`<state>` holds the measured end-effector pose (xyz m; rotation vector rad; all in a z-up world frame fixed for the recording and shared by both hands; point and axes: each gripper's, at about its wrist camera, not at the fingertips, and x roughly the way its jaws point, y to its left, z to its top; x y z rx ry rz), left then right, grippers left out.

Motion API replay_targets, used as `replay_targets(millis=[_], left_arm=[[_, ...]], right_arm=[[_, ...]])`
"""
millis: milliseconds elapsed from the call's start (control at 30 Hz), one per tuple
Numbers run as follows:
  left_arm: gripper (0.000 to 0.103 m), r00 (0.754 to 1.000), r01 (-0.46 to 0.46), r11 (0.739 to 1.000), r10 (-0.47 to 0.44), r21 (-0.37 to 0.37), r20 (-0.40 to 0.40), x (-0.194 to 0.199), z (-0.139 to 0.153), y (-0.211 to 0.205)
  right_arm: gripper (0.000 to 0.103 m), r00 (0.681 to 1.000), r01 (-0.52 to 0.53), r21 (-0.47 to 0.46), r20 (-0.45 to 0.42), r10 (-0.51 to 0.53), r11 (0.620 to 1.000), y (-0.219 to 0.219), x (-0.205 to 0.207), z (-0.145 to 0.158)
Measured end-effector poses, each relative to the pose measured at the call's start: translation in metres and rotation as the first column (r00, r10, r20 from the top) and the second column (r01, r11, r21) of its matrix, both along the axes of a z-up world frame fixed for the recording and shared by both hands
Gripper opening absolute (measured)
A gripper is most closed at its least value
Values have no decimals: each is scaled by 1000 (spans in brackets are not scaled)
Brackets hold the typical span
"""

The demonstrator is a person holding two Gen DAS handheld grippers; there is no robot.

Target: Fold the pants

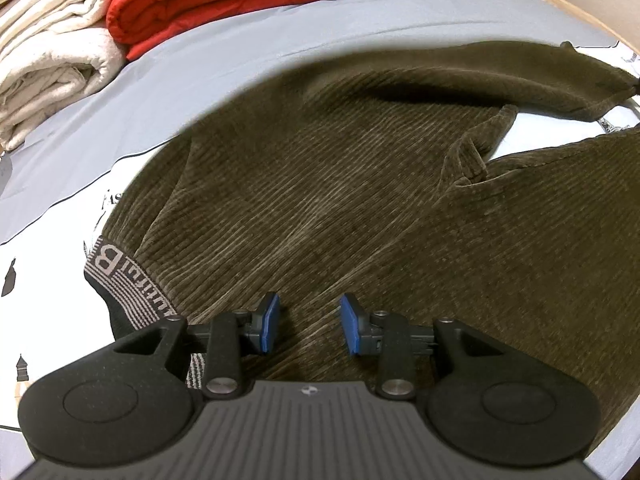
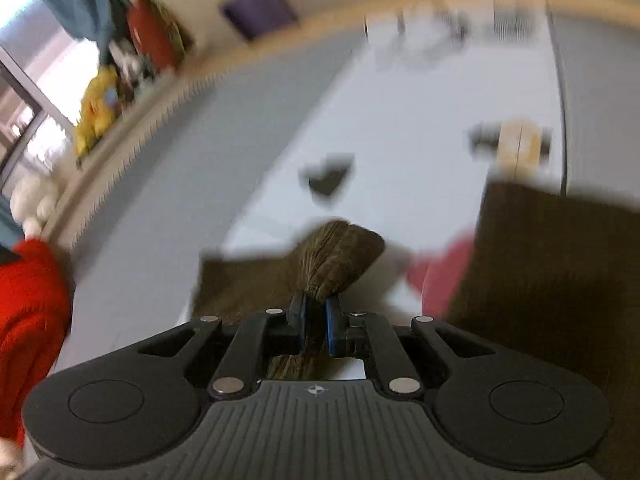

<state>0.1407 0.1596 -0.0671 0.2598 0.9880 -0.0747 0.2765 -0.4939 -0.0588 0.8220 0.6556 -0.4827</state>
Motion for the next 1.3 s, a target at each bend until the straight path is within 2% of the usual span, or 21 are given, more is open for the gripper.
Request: replay_targets(millis=[100, 200, 333, 400, 467, 533, 767, 800, 833, 867, 900, 1000, 1100, 1167, 1267, 1300], left_arm=[[38, 1000, 11, 1000, -11, -6, 2, 0, 0, -4], [38, 999, 42, 999, -42, -27, 13, 0, 1, -15], [38, 999, 40, 988, -39, -146, 11, 16, 8, -31], [38, 998, 58, 983, -52, -177, 40, 26, 14, -46], [39, 995, 87, 977, -75, -195, 67, 35, 17, -61], [46, 991, 112, 973, -96, -202, 89, 45, 17, -78], [46, 991, 131, 975, -122, -178, 58, 86, -11, -119], [45, 992, 125, 977, -119, -172, 43, 91, -16, -120], [38, 993, 120, 980, -119, -160, 21, 96, -21, -121], [31, 993, 118, 982, -119, -146, 1, 100, -24, -121], [18, 993, 113, 985, -116, -129, -16, 102, -26, -120], [8, 996, 71, 980, -79, -184, -40, 106, -19, -104], [7, 999, 34, 982, -41, -188, -33, 107, -7, -91], [7, 999, 29, 983, -36, -183, -35, 103, -1, -86], [7, 998, -5, 989, -5, -151, -67, 97, 4, -79], [7, 997, -16, 988, 3, -154, -79, 94, 6, -76]], right_arm=[[14, 999, -47, -17, -3, 46, 999, -1, 9, 0], [16, 999, -44, 30, 21, 44, 999, -9, 11, 1], [28, 999, -7, 145, 41, 1, 989, -21, 5, -12], [36, 999, -4, 155, 49, -4, 988, -22, 3, -15], [38, 999, -4, 160, 54, -5, 987, -22, 1, -15], [38, 997, 1, 179, 72, -14, 984, -26, 1, -16], [37, 995, 20, 147, 90, -33, 989, -33, 6, -10], [35, 995, 20, 138, 94, -33, 990, -35, 7, -8], [30, 994, 17, 133, 102, -30, 991, -36, 7, -7], [14, 993, 3, 132, 119, -19, 991, -38, 8, -5], [0, 991, -15, 132, 136, -4, 991, -39, 9, -3], [0, 983, -45, 67, 182, 33, 997, -39, 9, 12], [0, 978, -17, 12, 208, 14, 1000, -44, 3, 29], [0, 988, 5, -10, 157, -4, 1000, -49, 0, 32], [7, 996, 37, 49, 80, -41, 998, -61, -6, 18], [17, 997, 28, 90, 68, -34, 996, -64, -5, 10]])
